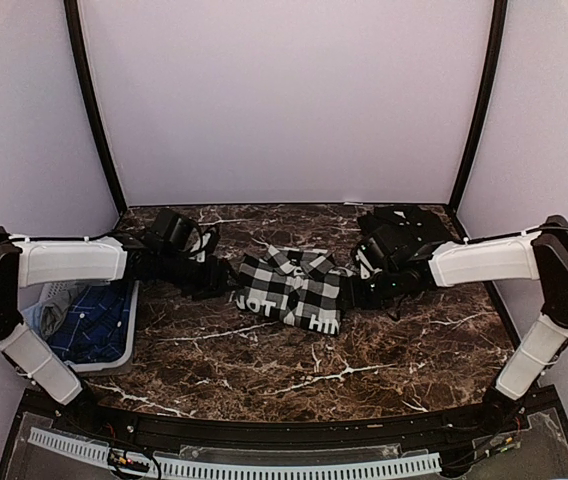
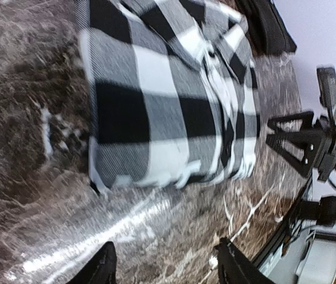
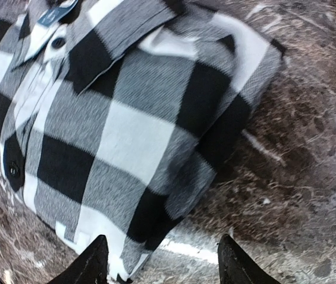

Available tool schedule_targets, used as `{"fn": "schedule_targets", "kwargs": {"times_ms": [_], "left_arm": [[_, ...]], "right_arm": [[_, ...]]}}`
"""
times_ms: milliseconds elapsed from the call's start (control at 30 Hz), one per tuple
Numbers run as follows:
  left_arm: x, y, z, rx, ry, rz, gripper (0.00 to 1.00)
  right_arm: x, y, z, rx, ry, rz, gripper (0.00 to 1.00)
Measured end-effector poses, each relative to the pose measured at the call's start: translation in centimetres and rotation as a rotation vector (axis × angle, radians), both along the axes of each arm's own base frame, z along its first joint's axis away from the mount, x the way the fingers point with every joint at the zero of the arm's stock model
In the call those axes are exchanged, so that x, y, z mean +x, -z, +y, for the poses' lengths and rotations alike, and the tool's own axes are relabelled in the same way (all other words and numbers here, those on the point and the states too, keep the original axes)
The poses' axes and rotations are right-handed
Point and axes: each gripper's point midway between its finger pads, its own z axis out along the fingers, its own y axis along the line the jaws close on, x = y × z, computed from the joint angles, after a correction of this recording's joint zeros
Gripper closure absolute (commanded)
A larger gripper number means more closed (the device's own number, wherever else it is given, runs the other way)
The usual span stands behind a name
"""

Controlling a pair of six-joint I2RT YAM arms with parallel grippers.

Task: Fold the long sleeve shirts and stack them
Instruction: Move the square-folded shirt to the center of the board.

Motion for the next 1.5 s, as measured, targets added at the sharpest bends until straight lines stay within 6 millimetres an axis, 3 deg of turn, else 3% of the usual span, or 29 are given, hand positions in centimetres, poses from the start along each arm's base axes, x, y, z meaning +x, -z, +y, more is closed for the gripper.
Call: {"fn": "schedule_targets", "kwargs": {"times_ms": [133,233,300,433,567,667,867,967,1067,1267,1500], "left_arm": [[4.5,-0.2,0.5,-0.012,-0.032,-0.041,0.3],[6.9,1.7,-0.8,0.003,-0.004,-0.035,0.3],[7.3,3.6,-1.4,0.015,0.021,-0.009,0.33],[6.5,6.4,-1.7,0.02,0.054,0.063,0.48],[5.6,6.8,-2.1,-0.02,0.069,0.097,0.69],[4.2,7.2,-1.9,-0.034,0.074,0.127,0.74],[-1.1,7.2,-1.8,-0.04,0.099,0.192,0.75],[-4.0,6.3,-2.3,-0.05,0.124,0.203,0.72],[-5.9,5.6,-2.3,-0.044,0.124,0.203,0.6],[-5.1,3.8,0.4,0.043,-0.011,0.137,0.52],[-2.0,1.5,3.2,0.079,-0.157,0.065,0.51]], "right_arm": [[2.5,-0.3,-1.2,0.056,0.082,-0.004,0.37],[4.3,0.5,-1.4,0.093,0.124,0.003,0.38],[5.2,1.3,-1.5,0.107,0.142,0.015,0.41],[7.0,2.5,-1.1,0.148,0.161,0.023,0.54],[8.4,2.7,0.1,0.186,0.138,0.012,0.69],[8.7,2.8,0.7,0.204,0.113,0.012,0.76],[7.6,2.8,2.1,0.209,0.025,0.013,0.75],[6.3,3.0,3.2,0.189,-0.04,0.013,0.65],[5.2,2.8,4.2,0.178,-0.096,-0.001,0.55],[3.4,2.0,3.0,0.122,-0.112,0.007,0.41],[3.6,-2.1,2.5,0.121,-0.104,-0.057,0.46]]}}
